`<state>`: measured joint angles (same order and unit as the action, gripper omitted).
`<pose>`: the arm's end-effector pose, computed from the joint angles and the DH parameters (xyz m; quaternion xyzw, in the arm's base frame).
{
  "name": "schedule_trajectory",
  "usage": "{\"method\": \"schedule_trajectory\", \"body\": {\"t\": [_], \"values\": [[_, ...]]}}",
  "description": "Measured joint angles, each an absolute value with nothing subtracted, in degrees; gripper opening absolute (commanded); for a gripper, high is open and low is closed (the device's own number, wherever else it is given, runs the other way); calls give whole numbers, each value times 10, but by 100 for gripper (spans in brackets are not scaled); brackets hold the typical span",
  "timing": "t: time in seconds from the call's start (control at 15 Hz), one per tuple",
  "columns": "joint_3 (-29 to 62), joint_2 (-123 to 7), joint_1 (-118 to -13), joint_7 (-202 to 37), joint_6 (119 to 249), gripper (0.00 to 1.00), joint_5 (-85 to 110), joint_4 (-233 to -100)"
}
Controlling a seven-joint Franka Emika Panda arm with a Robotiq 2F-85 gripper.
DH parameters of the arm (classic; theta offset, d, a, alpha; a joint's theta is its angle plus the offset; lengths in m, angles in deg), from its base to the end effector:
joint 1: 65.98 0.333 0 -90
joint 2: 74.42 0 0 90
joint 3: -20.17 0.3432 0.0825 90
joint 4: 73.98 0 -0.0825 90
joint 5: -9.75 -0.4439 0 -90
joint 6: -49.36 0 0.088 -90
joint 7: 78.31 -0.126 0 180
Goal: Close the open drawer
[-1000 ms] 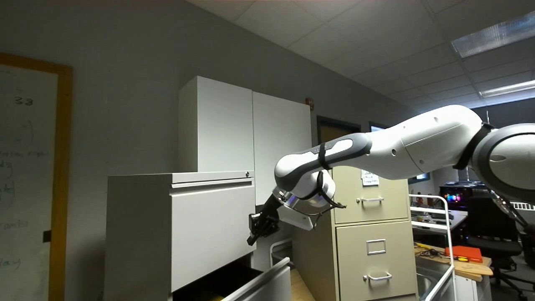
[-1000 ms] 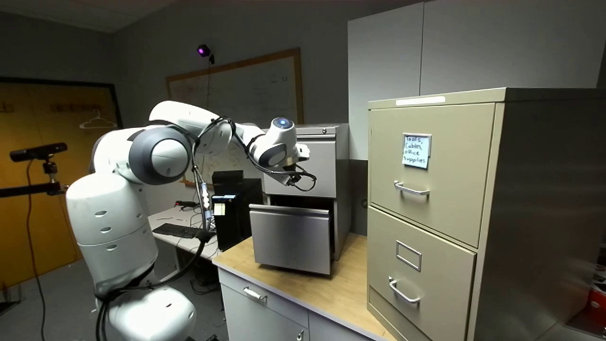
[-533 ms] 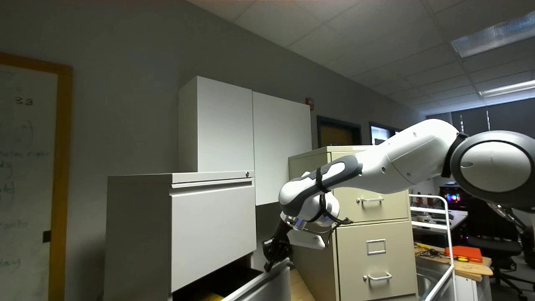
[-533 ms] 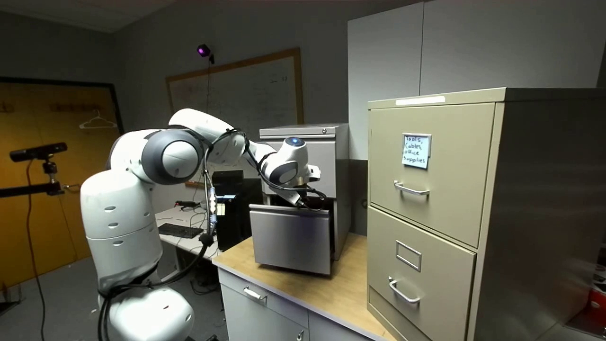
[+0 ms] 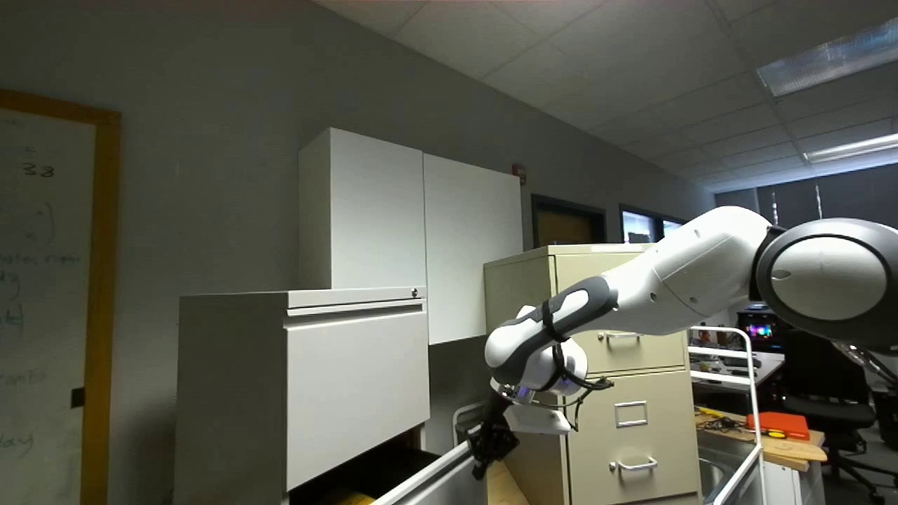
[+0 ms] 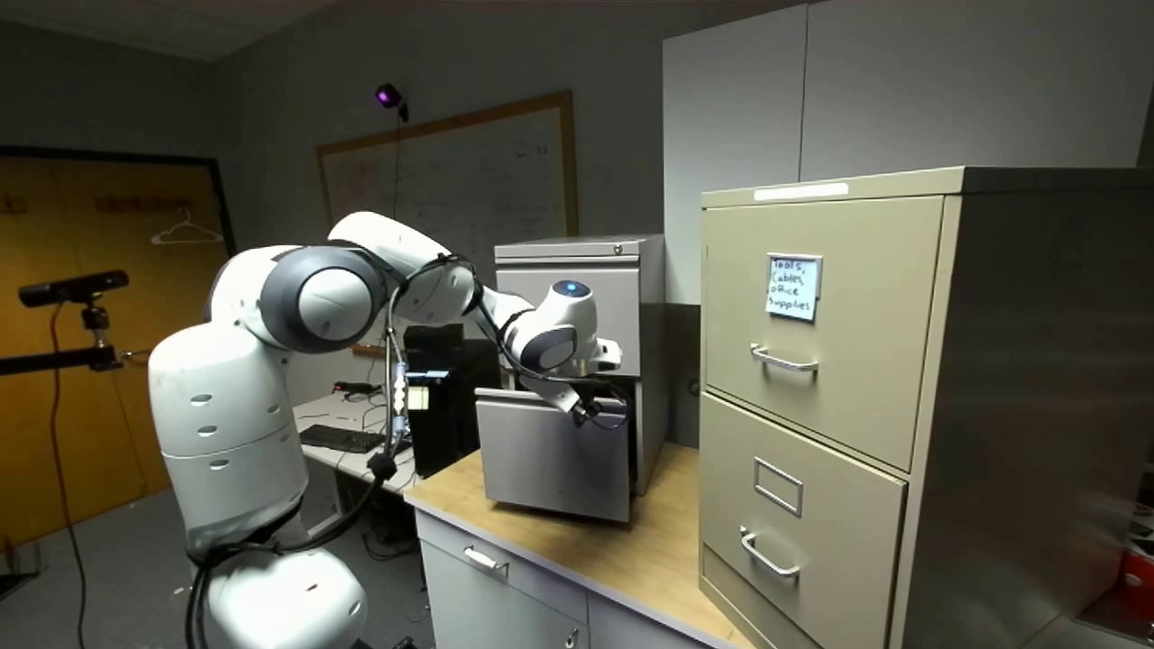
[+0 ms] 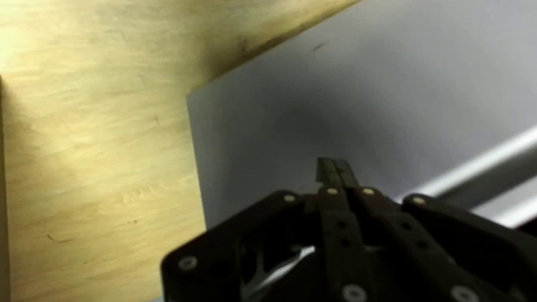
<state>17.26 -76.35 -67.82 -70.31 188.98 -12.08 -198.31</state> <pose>0.6102 -0.0454 0.4172 -0.9739 0.0968 -0.1619 0.1265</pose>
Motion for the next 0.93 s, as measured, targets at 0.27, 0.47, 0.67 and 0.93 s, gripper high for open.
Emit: {"method": "schedule_trajectory", "body": {"t": [0.27, 0.47, 0.67, 0.93], "values": [[165, -744, -687, -703, 1891, 0, -128, -2013], [173, -737, -682, -698, 1891, 0, -170, -2012], [187, -737, -670, -697, 1891, 0, -216, -1999], [202, -731, -657, -697, 1890, 0, -256, -1973]]}}
